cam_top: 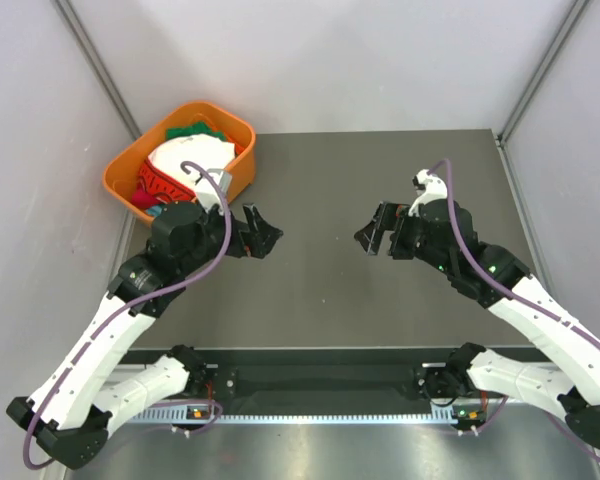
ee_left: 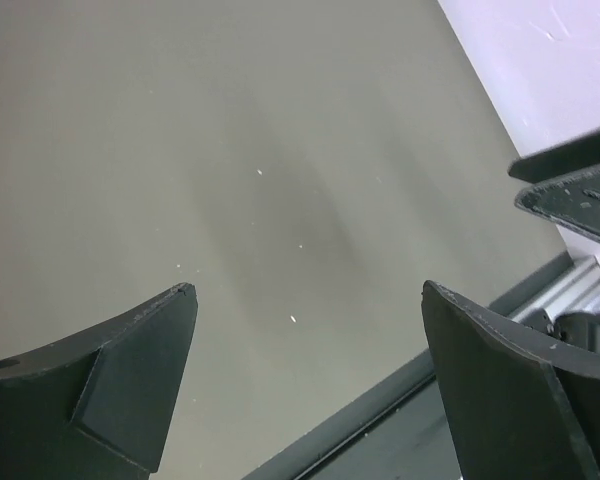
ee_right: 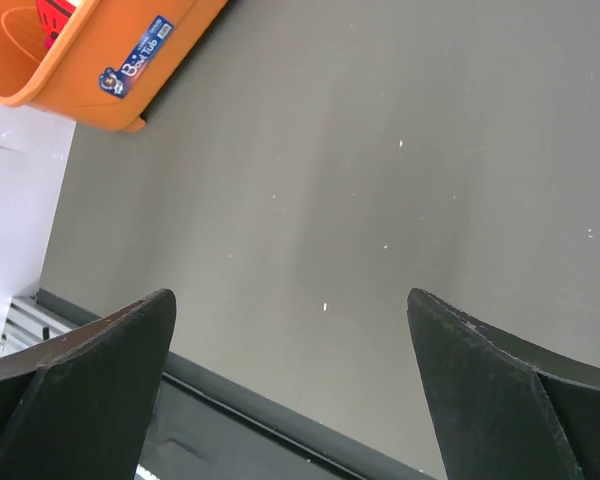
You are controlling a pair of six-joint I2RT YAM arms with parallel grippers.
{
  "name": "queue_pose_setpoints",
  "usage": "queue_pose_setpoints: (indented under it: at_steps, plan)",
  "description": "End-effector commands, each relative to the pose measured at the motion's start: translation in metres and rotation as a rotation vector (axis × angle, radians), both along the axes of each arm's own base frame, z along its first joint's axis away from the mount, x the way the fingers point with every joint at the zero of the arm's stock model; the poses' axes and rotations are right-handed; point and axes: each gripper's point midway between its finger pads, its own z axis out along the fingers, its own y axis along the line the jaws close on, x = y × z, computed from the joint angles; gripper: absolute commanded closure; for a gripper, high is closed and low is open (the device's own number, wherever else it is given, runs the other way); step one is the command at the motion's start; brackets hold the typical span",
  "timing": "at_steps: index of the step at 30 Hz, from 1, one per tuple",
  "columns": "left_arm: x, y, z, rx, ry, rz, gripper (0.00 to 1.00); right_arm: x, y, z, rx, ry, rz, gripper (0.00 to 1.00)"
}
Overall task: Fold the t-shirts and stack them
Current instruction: Grab the tshirt from the pile
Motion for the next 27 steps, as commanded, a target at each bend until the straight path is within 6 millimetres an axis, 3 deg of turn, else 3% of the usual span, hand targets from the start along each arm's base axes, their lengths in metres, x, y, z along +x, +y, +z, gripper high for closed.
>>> queue_pose_setpoints:
  at_steps: [1, 3, 5, 8, 11, 12, 14, 15, 16, 18, 22, 24, 25, 27]
  plan:
    - [0.008, 0.009, 0.017, -0.028, -0.026, 0.080, 0.02, 0.005, 0.000, 0.028, 0.062, -0.062, -0.018, 0.00]
    - [0.023, 0.020, 0.003, 0.028, 0.012, 0.178, 0.05, 0.004, -0.001, 0.029, 0.065, -0.064, -0.022, 0.00]
    - [0.036, 0.028, 0.003, 0.052, 0.028, 0.263, 0.08, 0.004, -0.001, 0.029, 0.069, -0.069, -0.022, 0.00]
    - [0.074, 0.049, -0.002, 0.150, 0.036, 0.474, 0.12, 0.003, 0.002, 0.031, 0.082, -0.086, 0.000, 0.00]
    - [0.120, 0.065, 0.003, 0.183, 0.053, 0.618, 0.17, 0.002, 0.007, 0.035, 0.087, -0.105, 0.031, 0.00]
    - [0.148, 0.076, 0.006, 0.177, 0.080, 0.673, 0.18, 0.002, 0.007, 0.036, 0.082, -0.111, 0.040, 0.00]
    - [0.171, 0.088, 0.000, 0.181, 0.153, 0.710, 0.21, -0.001, 0.010, 0.040, 0.082, -0.119, 0.071, 0.00]
    - [0.199, 0.107, 0.001, 0.184, 0.178, 0.785, 0.22, -0.001, 0.012, 0.040, 0.075, -0.124, 0.084, 0.00]
    - [0.211, 0.120, -0.001, 0.176, 0.202, 0.839, 0.23, -0.002, 0.012, 0.038, 0.071, -0.119, 0.088, 0.00]
    - [0.238, 0.159, -0.013, 0.191, 0.240, 0.970, 0.27, -0.003, 0.011, 0.035, 0.068, -0.116, 0.088, 0.00]
    - [0.271, 0.213, -0.051, 0.111, 0.301, 1.143, 0.34, -0.004, 0.010, 0.031, 0.071, -0.117, 0.087, 0.00]
    - [0.285, 0.231, -0.075, 0.094, 0.342, 1.167, 0.41, -0.004, 0.008, 0.035, 0.072, -0.133, 0.087, 0.00]
    - [0.289, 0.233, -0.082, 0.090, 0.349, 1.173, 0.42, -0.004, 0.008, 0.036, 0.074, -0.141, 0.088, 0.00]
    - [0.298, 0.260, -0.096, 0.090, 0.345, 1.241, 0.42, -0.004, 0.008, 0.038, 0.069, -0.156, 0.095, 0.00]
